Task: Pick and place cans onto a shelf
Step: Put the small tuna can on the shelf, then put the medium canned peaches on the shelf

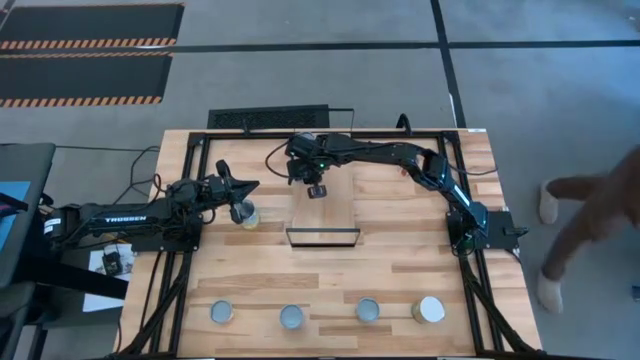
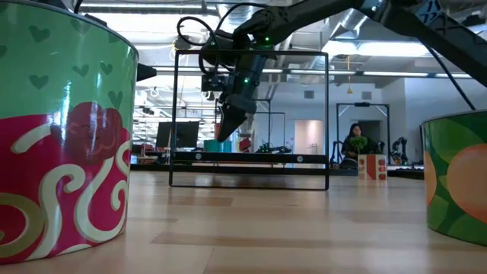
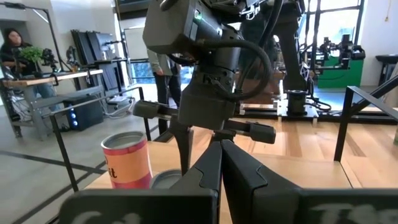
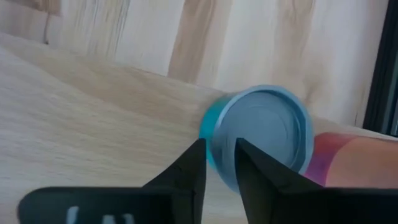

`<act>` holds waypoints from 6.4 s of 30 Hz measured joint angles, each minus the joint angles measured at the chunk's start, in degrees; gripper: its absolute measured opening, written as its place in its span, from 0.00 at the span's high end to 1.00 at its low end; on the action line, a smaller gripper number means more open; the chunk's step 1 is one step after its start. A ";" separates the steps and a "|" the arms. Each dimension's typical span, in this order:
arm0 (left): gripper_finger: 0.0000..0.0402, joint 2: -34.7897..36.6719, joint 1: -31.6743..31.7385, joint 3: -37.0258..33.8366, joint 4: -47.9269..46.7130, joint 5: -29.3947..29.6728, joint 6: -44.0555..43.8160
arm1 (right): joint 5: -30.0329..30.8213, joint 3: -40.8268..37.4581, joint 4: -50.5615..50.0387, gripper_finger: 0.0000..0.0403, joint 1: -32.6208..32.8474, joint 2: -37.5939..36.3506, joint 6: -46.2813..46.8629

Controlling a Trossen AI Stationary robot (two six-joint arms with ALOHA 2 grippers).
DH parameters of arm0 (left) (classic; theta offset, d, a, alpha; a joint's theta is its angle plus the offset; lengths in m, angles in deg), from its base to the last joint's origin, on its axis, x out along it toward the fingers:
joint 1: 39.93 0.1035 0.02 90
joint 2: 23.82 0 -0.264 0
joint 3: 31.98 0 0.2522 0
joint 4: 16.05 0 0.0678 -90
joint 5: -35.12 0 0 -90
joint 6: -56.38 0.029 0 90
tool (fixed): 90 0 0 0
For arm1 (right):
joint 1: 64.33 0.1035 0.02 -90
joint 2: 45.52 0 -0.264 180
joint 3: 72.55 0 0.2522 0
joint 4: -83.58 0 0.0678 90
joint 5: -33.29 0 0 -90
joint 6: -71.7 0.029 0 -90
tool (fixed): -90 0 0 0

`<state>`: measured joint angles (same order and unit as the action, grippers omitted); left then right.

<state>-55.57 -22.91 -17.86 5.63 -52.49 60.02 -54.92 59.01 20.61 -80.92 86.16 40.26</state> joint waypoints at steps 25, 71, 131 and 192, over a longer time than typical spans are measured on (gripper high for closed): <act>1.00 0.00 0.01 -0.01 0.01 0.00 0.00 | 3.69 -0.07 -3.09 0.68 -0.89 -1.38 2.70; 1.00 -0.13 0.00 0.01 -1.86 -4.11 0.27 | 12.30 -95.06 60.33 0.99 22.35 -76.32 33.75; 1.00 -0.13 -0.02 -0.01 -9.17 -4.15 -3.41 | 16.45 -42.29 -10.60 0.98 57.80 -34.04 69.20; 1.00 -0.13 -0.02 0.01 -9.02 -4.68 -3.67 | -9.51 -15.00 5.96 0.99 5.43 -11.39 -10.17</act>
<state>-55.70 -22.94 -17.84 -3.39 -57.17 56.35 -64.43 44.00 26.58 -75.49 74.78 30.08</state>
